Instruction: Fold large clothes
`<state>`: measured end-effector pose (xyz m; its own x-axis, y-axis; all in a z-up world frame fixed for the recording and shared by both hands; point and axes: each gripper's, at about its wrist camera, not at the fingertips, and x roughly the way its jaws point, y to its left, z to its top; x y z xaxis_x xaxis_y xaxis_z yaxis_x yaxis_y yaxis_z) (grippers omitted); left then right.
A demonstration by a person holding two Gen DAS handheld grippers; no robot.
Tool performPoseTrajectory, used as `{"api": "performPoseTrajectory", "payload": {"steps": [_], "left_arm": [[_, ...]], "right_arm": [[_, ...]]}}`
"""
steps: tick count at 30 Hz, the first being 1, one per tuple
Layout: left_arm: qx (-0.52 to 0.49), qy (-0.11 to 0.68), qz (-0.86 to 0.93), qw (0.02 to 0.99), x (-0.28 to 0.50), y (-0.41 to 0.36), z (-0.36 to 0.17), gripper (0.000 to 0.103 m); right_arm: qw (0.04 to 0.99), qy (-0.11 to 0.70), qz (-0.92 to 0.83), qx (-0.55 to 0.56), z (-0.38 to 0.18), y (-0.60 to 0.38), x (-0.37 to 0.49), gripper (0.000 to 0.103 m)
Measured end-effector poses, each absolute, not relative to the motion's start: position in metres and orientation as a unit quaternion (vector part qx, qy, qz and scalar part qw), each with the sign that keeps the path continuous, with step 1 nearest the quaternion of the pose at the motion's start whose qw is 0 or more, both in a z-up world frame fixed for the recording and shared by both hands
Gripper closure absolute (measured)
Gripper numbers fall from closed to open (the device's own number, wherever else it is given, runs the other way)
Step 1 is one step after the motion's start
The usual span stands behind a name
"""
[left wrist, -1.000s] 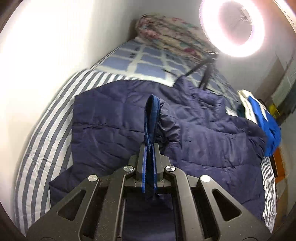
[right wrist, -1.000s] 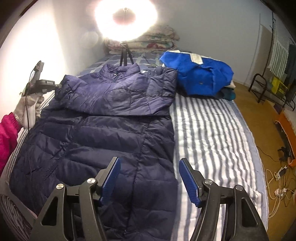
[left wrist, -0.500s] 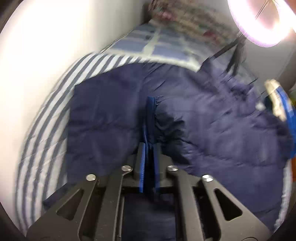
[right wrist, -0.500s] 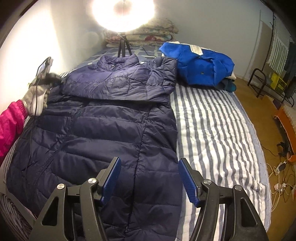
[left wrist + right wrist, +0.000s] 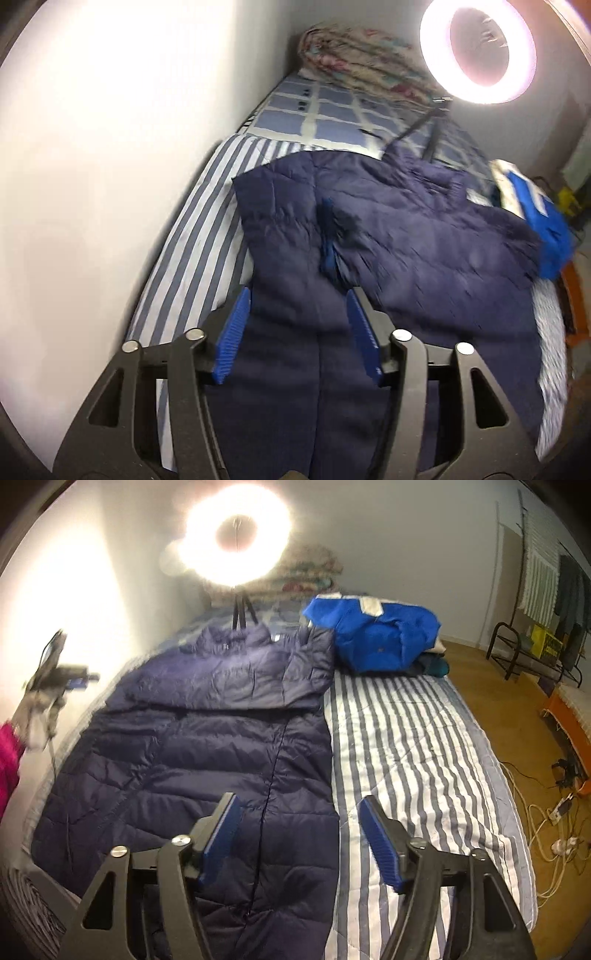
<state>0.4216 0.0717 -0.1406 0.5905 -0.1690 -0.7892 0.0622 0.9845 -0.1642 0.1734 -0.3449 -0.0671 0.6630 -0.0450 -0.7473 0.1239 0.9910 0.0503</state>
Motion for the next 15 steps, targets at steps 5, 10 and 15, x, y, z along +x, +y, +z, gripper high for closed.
{"api": "performPoseTrajectory", "payload": {"steps": [5, 10, 15], "left_arm": [[-0.063, 0.456, -0.099, 0.882, 0.334, 0.097, -0.118, 0.037], [-0.089, 0.491, -0.098, 0.861, 0.266, 0.127, -0.129, 0.036], [-0.091, 0.540, -0.081, 0.833, 0.217, 0.146, -0.171, 0.036]], "right_arm": [[0.913, 0.396, -0.042, 0.090, -0.062, -0.366, 0.150, 0.026], [0.900, 0.424, -0.024, 0.096, -0.076, -0.381, 0.132, 0.026], [0.875, 0.472, -0.013, 0.108, -0.113, -0.388, 0.117, 0.026]]}}
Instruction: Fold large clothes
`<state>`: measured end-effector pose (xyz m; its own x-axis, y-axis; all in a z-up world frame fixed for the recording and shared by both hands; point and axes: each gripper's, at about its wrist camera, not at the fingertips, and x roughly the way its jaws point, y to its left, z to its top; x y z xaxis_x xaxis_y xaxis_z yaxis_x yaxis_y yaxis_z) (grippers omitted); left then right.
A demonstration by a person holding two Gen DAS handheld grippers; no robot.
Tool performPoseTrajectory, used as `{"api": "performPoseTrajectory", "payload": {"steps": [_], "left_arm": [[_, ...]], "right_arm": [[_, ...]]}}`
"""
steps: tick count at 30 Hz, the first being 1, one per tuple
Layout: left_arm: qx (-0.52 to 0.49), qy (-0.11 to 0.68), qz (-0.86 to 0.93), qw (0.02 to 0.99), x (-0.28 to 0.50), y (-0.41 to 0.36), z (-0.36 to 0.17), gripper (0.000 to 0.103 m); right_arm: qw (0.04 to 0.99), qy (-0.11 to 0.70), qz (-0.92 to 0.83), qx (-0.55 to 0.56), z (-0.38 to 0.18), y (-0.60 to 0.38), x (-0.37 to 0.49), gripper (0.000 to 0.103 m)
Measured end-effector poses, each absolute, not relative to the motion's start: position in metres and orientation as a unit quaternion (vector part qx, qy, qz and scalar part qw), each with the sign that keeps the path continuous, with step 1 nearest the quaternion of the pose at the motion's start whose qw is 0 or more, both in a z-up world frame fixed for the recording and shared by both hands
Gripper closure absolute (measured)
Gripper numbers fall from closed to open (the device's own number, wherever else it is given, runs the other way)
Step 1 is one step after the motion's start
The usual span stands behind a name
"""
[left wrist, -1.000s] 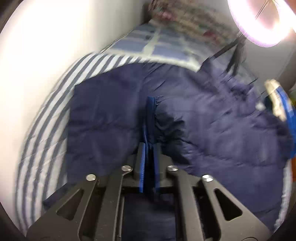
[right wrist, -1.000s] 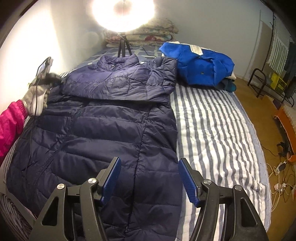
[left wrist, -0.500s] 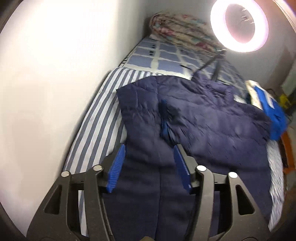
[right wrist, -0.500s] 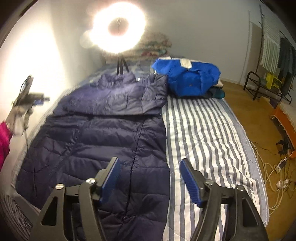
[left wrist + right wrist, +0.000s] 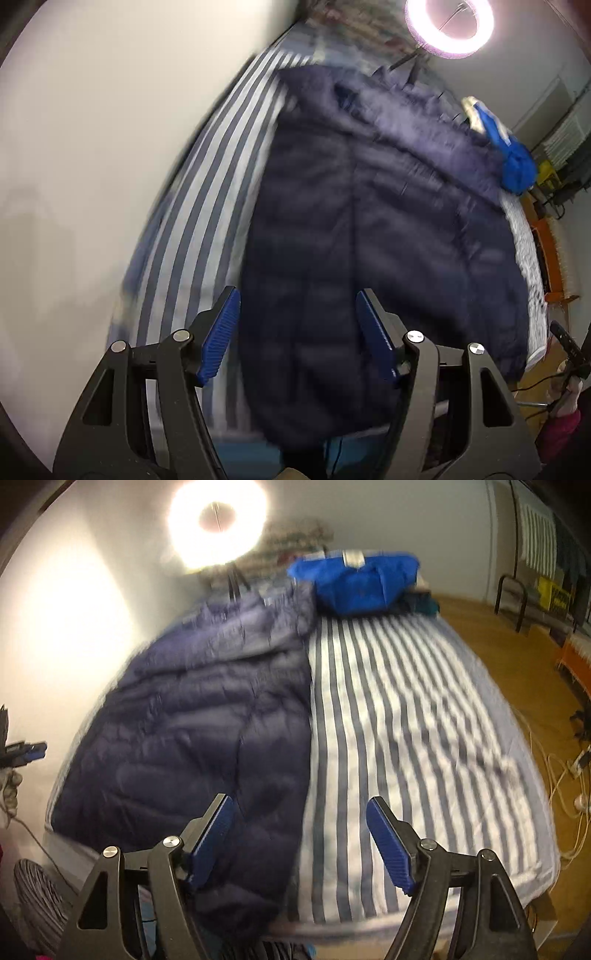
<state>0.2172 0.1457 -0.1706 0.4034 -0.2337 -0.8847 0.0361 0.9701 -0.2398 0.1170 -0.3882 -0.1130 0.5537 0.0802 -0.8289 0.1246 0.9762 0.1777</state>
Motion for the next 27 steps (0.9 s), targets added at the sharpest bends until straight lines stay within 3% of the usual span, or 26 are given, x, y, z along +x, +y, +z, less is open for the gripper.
{"api": "performPoseTrajectory", "payload": {"steps": [9, 18, 22, 25, 26, 27], "left_arm": [[-0.190, 0.593, -0.074, 0.779, 0.182, 0.175, -0.235, 0.036], [-0.212, 0.595, -0.108, 0.768, 0.165, 0.165, -0.250, 0.037], [-0.205, 0.600, -0.117, 0.765, 0.164, 0.159, -0.251, 0.053], [-0.203, 0.601, -0.121, 0.763, 0.163, 0.157, -0.252, 0.077], [-0.207, 0.600, -0.122, 0.763, 0.163, 0.157, -0.252, 0.084], [-0.209, 0.598, -0.120, 0.765, 0.164, 0.156, -0.251, 0.091]], "right_arm": [[0.839, 0.519, 0.025, 0.159, -0.163, -0.387, 0.099, 0.026], [0.819, 0.538, 0.039, 0.196, -0.184, -0.385, 0.095, 0.027], [0.814, 0.541, 0.059, 0.201, -0.186, -0.379, 0.097, 0.027], [0.808, 0.542, 0.083, 0.215, -0.187, -0.371, 0.099, 0.030], [0.805, 0.543, 0.092, 0.220, -0.189, -0.368, 0.099, 0.032], [0.800, 0.546, 0.104, 0.225, -0.191, -0.365, 0.100, 0.041]]}}
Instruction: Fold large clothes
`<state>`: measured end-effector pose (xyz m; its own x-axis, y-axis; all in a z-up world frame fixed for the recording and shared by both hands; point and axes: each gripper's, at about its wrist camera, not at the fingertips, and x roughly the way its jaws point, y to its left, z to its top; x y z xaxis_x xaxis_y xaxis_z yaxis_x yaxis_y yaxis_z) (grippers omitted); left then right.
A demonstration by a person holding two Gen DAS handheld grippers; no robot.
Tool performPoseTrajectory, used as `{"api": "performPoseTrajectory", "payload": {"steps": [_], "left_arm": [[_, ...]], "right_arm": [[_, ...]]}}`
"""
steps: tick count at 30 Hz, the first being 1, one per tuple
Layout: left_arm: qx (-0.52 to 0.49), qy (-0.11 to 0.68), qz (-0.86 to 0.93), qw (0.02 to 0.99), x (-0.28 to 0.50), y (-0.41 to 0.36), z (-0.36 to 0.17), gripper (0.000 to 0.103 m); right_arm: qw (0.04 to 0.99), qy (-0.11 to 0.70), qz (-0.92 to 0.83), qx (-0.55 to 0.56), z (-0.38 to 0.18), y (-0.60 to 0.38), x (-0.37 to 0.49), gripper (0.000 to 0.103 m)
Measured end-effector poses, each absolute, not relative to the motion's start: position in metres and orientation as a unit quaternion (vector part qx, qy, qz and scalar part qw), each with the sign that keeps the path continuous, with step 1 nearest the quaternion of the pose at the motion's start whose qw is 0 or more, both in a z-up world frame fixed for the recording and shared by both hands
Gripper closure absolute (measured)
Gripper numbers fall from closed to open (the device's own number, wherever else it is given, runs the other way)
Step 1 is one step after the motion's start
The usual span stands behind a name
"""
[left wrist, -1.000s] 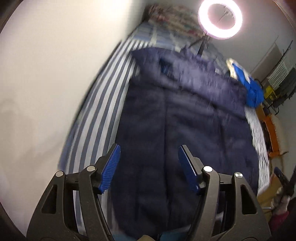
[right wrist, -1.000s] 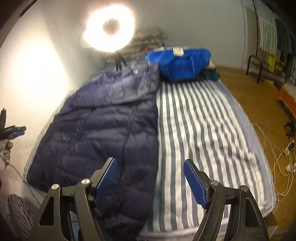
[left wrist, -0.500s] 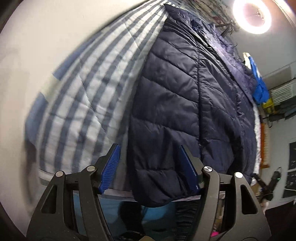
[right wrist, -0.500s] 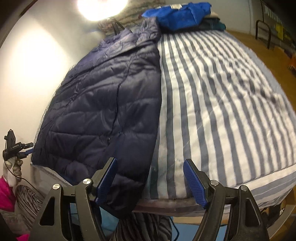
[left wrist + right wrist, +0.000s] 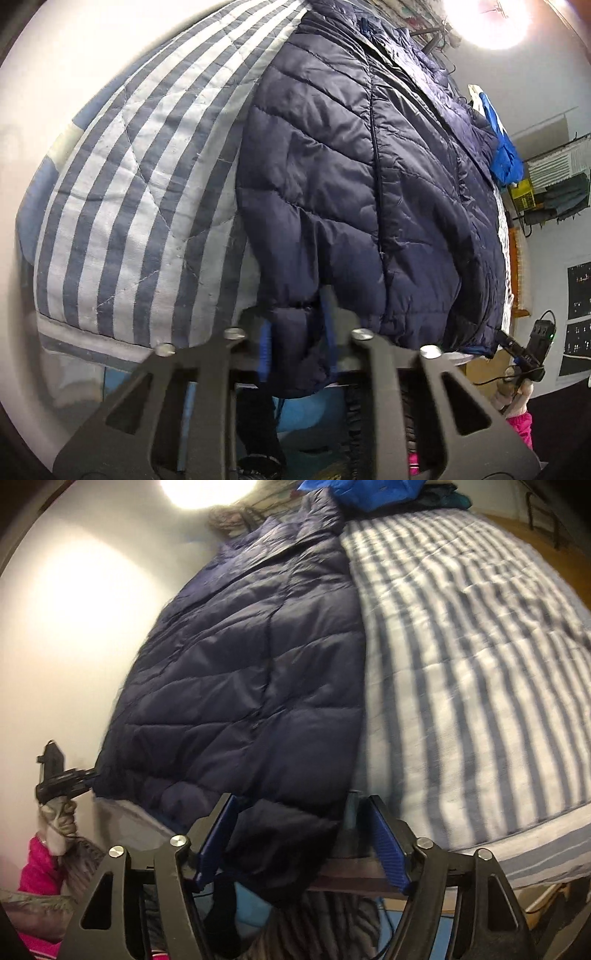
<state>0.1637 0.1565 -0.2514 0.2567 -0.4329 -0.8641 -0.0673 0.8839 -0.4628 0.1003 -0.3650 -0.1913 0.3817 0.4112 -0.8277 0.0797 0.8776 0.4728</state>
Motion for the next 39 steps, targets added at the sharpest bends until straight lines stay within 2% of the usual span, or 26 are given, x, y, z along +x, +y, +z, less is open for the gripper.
{"api": "performPoseTrajectory", "payload": {"steps": [4, 7, 11, 16, 25, 30, 33, 39], "left_arm": [[-0.231, 0.572, -0.123, 0.778, 0.163, 0.154, -0.237, 0.097], [-0.255, 0.537, -0.129, 0.793, 0.159, 0.158, -0.214, 0.099], [-0.291, 0.502, -0.138, 0.802, 0.156, 0.162, -0.188, 0.100], [-0.293, 0.468, -0.146, 0.821, 0.150, 0.156, -0.160, 0.101], [-0.331, 0.418, -0.148, 0.833, 0.098, 0.180, -0.119, 0.102], [-0.335, 0.379, -0.154, 0.849, 0.074, 0.195, -0.076, 0.102], [-0.320, 0.374, -0.157, 0.856, 0.089, 0.192, -0.065, 0.102], [-0.290, 0.382, -0.154, 0.864, 0.169, 0.163, -0.071, 0.102]], "right_arm": [[0.788, 0.550, 0.128, 0.246, -0.195, -0.357, 0.105, 0.089], [0.798, 0.516, 0.130, 0.283, -0.182, -0.364, 0.105, 0.099], [0.821, 0.464, 0.121, 0.310, -0.155, -0.379, 0.100, 0.101], [0.837, 0.457, 0.113, 0.280, -0.134, -0.371, 0.098, 0.102], [0.875, 0.389, 0.134, 0.254, -0.058, -0.376, 0.050, 0.103], [0.891, 0.350, 0.148, 0.246, -0.015, -0.383, 0.020, 0.103], [0.901, 0.337, 0.151, 0.230, 0.001, -0.383, 0.032, 0.103], [0.905, 0.344, 0.135, 0.212, -0.009, -0.391, 0.104, 0.103]]}}
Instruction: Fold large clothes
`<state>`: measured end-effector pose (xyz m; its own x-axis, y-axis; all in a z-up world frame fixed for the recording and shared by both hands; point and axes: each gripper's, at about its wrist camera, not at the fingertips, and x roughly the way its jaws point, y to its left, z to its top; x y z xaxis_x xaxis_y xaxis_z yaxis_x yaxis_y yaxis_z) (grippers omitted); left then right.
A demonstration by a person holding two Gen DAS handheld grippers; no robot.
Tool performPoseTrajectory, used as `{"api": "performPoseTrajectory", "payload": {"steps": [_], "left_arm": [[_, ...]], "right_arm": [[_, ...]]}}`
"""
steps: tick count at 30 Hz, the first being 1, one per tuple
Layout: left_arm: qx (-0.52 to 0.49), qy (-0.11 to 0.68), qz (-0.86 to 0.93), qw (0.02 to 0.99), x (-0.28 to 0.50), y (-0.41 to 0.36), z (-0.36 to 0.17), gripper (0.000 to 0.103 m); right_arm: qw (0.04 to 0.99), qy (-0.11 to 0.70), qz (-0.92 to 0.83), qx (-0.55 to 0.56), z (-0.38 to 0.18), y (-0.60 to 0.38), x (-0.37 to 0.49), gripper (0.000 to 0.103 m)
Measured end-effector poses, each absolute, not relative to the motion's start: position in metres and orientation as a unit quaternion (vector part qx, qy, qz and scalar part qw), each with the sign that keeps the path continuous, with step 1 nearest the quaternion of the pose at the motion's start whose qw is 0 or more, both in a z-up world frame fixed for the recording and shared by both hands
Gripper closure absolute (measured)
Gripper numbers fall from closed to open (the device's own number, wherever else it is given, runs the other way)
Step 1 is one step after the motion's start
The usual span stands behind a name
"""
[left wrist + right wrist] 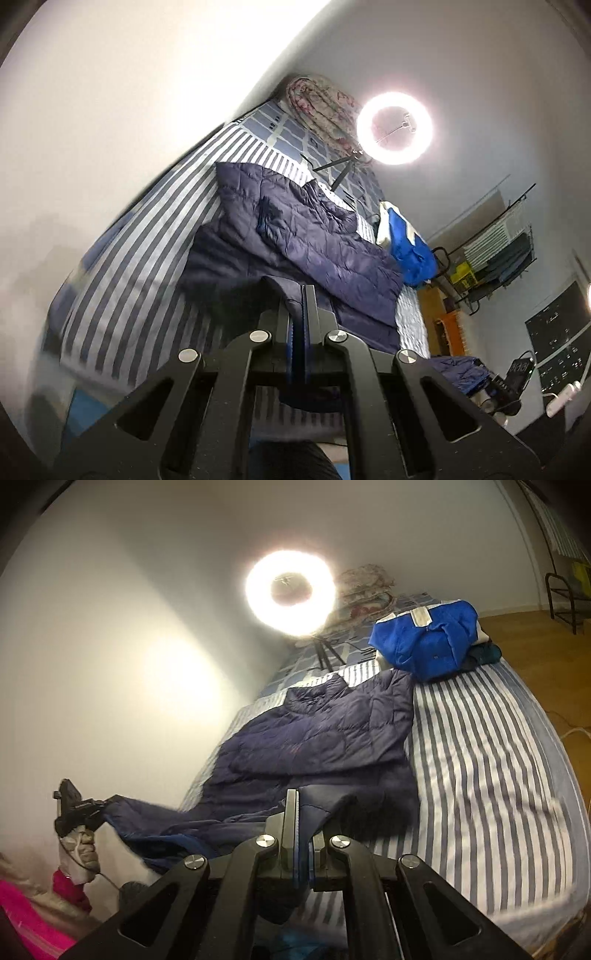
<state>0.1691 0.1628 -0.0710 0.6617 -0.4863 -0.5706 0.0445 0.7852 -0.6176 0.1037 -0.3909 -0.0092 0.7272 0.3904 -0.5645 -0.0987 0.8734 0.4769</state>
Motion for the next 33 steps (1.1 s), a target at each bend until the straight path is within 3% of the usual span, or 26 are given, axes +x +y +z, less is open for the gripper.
{"api": "performPoseTrajectory", "payload": {"steps": [8, 15, 23, 25, 27, 29, 31, 33], "left_arm": [[-0.246, 0.406, -0.123, 0.871, 0.306, 0.127, -0.088, 0.102], [-0.207, 0.464, -0.074, 0.858, 0.407, 0.097, -0.156, 0.102], [-0.213, 0.510, -0.066, 0.831, 0.446, 0.094, -0.211, 0.101], [-0.210, 0.516, -0.078, 0.827, 0.448, 0.096, -0.208, 0.091], [-0.212, 0.518, -0.090, 0.824, 0.448, 0.101, -0.201, 0.064], [-0.211, 0.498, -0.094, 0.836, 0.446, 0.110, -0.185, 0.045], [-0.207, 0.473, -0.094, 0.851, 0.438, 0.123, -0.169, 0.039], [-0.190, 0.459, -0.096, 0.863, 0.433, 0.132, -0.162, 0.039]], "right_arm": [[0.898, 0.381, 0.096, 0.200, -0.027, -0.406, 0.233, 0.103], [0.875, 0.446, 0.050, 0.181, -0.080, -0.407, 0.327, 0.103], [0.844, 0.504, 0.030, 0.183, -0.139, -0.416, 0.369, 0.102], [0.841, 0.507, 0.037, 0.186, -0.141, -0.418, 0.371, 0.092], [0.838, 0.507, 0.052, 0.193, -0.138, -0.422, 0.370, 0.081], [0.841, 0.497, 0.069, 0.201, -0.128, -0.428, 0.364, 0.068], [0.847, 0.485, 0.070, 0.206, -0.120, -0.436, 0.359, 0.035], [0.864, 0.456, 0.060, 0.205, -0.109, -0.449, 0.347, 0.028]]}}
